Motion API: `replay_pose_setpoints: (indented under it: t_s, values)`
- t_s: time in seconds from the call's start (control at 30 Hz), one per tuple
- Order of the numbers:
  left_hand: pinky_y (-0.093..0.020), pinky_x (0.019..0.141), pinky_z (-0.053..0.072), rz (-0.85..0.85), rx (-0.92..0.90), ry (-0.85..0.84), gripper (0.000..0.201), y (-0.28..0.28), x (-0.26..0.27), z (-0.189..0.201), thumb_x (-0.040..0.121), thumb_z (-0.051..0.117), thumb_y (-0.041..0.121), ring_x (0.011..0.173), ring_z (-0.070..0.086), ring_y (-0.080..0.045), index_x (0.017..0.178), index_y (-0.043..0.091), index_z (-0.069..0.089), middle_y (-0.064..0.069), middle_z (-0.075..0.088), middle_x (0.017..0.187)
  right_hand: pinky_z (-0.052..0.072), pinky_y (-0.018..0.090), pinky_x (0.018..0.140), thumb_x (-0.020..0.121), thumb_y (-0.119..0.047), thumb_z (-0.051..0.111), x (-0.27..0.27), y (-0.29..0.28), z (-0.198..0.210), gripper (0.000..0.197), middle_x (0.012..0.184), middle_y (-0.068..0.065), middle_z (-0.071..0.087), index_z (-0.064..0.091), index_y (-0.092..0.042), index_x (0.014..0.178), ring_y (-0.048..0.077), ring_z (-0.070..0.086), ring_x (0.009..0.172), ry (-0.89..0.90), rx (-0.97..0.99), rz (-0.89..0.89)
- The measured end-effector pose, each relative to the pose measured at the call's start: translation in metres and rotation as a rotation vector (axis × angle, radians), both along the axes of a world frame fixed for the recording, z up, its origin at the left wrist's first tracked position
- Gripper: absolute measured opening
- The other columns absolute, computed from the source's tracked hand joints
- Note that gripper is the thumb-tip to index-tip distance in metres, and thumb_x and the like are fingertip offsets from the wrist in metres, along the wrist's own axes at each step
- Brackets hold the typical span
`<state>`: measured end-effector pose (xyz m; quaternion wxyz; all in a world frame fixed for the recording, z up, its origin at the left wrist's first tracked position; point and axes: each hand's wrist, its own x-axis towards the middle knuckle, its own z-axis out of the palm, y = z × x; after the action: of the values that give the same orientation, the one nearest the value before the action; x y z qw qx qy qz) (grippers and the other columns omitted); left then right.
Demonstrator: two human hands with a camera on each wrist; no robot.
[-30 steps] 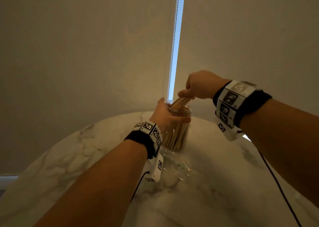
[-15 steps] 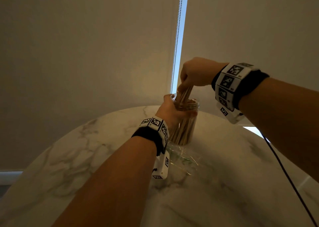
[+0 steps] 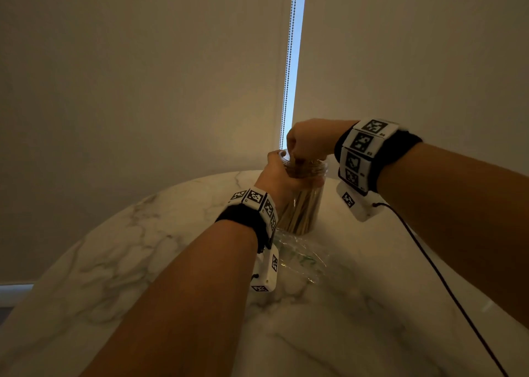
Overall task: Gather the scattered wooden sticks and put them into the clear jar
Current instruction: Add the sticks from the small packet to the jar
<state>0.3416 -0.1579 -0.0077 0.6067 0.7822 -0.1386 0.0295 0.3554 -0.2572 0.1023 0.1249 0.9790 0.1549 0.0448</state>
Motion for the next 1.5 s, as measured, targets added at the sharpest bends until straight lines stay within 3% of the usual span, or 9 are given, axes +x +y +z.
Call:
replay_pose_setpoints:
  t_s: [0.27,0.63,0.77,0.93,1.07,1.17,1.27,1.4,1.5]
  values:
    - [-0.039,0.096,0.054,-0.034,-0.068,-0.018,0.101,-0.001,0.004,-0.005,0.061,0.094,0.033,0.107,0.067,-0.015,0.138,0.015,0.031,0.000,0.066,0.121,0.061,0.031,0.076,0.089,-0.030,0.073,-0.019,-0.031,0.017,0.028,0.099,0.005,0.069,0.064,-0.010,0.107,0.019,0.074,0.084,0.181,0.677,-0.121]
    - [-0.022,0.084,0.053,-0.016,-0.108,-0.025,0.092,-0.002,0.004,-0.008,0.068,0.090,0.023,0.102,0.065,-0.007,0.137,0.016,0.031,0.003,0.064,0.117,0.047,0.022,0.070,0.090,-0.014,0.067,-0.017,-0.039,-0.018,0.012,0.089,0.000,0.075,0.079,-0.013,0.093,0.015,0.069,0.083,-0.249,0.449,0.039]
    - [-0.028,0.088,0.055,-0.019,-0.105,-0.026,0.092,-0.002,0.004,-0.008,0.070,0.089,0.019,0.100,0.065,-0.008,0.139,0.016,0.029,0.002,0.064,0.117,0.041,0.022,0.071,0.094,-0.022,0.063,-0.019,-0.027,-0.017,0.019,0.098,0.001,0.073,0.077,-0.015,0.103,0.013,0.060,0.085,-0.046,0.337,0.032]
    - [-0.019,0.075,0.053,-0.007,-0.087,-0.035,0.094,-0.002,0.004,-0.007,0.071,0.088,0.021,0.097,0.064,-0.006,0.142,0.016,0.027,0.001,0.062,0.117,0.052,0.024,0.080,0.084,-0.013,0.076,-0.023,-0.034,0.006,0.015,0.098,0.001,0.072,0.077,-0.011,0.099,0.015,0.065,0.097,0.312,0.794,-0.041]
    - [-0.025,0.086,0.055,-0.016,-0.111,-0.038,0.095,-0.004,0.004,-0.009,0.070,0.089,0.023,0.102,0.065,-0.009,0.142,0.016,0.028,0.001,0.063,0.119,0.060,0.033,0.078,0.077,-0.021,0.084,-0.018,-0.041,-0.001,0.019,0.087,0.002,0.073,0.073,-0.014,0.092,0.017,0.071,0.084,0.060,0.737,0.005]
    - [-0.028,0.093,0.052,-0.014,-0.109,-0.040,0.100,-0.004,0.005,-0.009,0.067,0.091,0.029,0.109,0.063,-0.011,0.143,0.017,0.027,0.003,0.061,0.122,0.058,0.027,0.058,0.080,-0.023,0.082,-0.016,-0.046,-0.010,0.019,0.073,0.002,0.075,0.068,-0.012,0.087,0.012,0.072,0.061,-0.107,0.936,0.041]
    - [-0.033,0.099,0.050,-0.011,-0.098,-0.034,0.104,-0.003,0.008,-0.010,0.065,0.091,0.032,0.113,0.061,-0.013,0.145,0.018,0.026,0.003,0.059,0.125,0.061,0.030,0.061,0.086,-0.021,0.076,-0.011,-0.049,-0.017,0.013,0.067,0.001,0.073,0.068,-0.011,0.084,0.013,0.071,0.058,-0.333,1.098,0.072]
    - [-0.034,0.100,0.050,-0.016,-0.092,-0.037,0.105,-0.002,0.010,-0.012,0.064,0.091,0.033,0.113,0.061,-0.013,0.145,0.019,0.025,0.003,0.060,0.126,0.057,0.032,0.070,0.087,-0.027,0.073,-0.006,-0.049,-0.026,0.012,0.069,-0.006,0.070,0.068,-0.018,0.082,0.006,0.067,0.065,-0.460,0.937,0.079]
    - [-0.033,0.095,0.054,-0.022,-0.111,-0.046,0.100,-0.002,0.012,-0.014,0.066,0.092,0.026,0.107,0.066,-0.012,0.142,0.017,0.028,0.001,0.063,0.121,0.048,0.025,0.065,0.088,-0.030,0.072,-0.010,-0.046,-0.029,0.016,0.077,-0.003,0.069,0.072,-0.015,0.083,0.013,0.064,0.077,-0.137,0.619,0.043]
